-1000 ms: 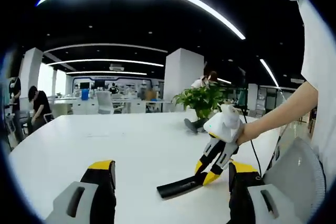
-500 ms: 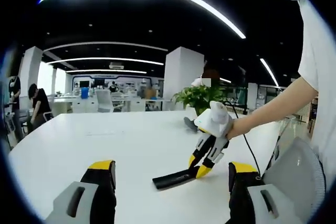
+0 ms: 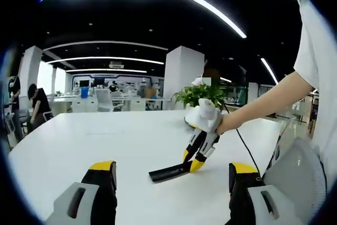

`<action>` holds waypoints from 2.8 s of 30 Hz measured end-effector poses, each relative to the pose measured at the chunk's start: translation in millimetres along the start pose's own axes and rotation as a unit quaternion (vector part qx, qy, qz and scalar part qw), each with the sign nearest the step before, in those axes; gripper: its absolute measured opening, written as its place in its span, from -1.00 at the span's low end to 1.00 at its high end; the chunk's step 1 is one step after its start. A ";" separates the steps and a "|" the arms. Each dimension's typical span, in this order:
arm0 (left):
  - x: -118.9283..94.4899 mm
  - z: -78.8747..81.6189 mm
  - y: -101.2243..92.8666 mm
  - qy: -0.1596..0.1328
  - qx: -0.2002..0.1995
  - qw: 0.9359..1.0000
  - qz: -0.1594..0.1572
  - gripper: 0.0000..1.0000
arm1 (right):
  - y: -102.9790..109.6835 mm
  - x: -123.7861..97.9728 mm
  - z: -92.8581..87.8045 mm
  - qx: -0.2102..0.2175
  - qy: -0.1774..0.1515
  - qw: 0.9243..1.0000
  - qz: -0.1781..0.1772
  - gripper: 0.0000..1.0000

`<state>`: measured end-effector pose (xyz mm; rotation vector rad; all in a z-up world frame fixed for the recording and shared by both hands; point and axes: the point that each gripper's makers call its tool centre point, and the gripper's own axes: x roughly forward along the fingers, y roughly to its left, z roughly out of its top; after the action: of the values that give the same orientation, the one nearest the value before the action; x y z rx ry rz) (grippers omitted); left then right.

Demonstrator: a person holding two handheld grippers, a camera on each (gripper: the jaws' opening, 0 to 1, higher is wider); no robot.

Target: Press the specified remote control buttons in sequence, fully releasing each button before pressing the next.

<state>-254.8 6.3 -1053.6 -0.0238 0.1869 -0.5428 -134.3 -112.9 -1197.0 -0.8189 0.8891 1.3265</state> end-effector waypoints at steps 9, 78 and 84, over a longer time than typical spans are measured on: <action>0.2 -0.2 -1.0 0.001 0.003 1.000 -0.003 0.82 | -15.2 0.7 1.6 -0.002 0.006 1.000 0.002 -0.56; -1.0 -1.9 7.8 0.002 -0.025 1.000 0.011 0.84 | 95.0 -166.4 -47.9 0.321 -0.348 0.841 -0.262 0.58; -1.0 -3.2 7.2 0.006 -0.019 1.000 0.009 0.84 | 94.9 -164.5 -53.7 0.327 -0.345 0.841 -0.259 0.54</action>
<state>-252.5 13.0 -1057.0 -0.0565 0.2088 -0.5208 -238.1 -226.6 -1073.4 0.0065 0.4245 0.6581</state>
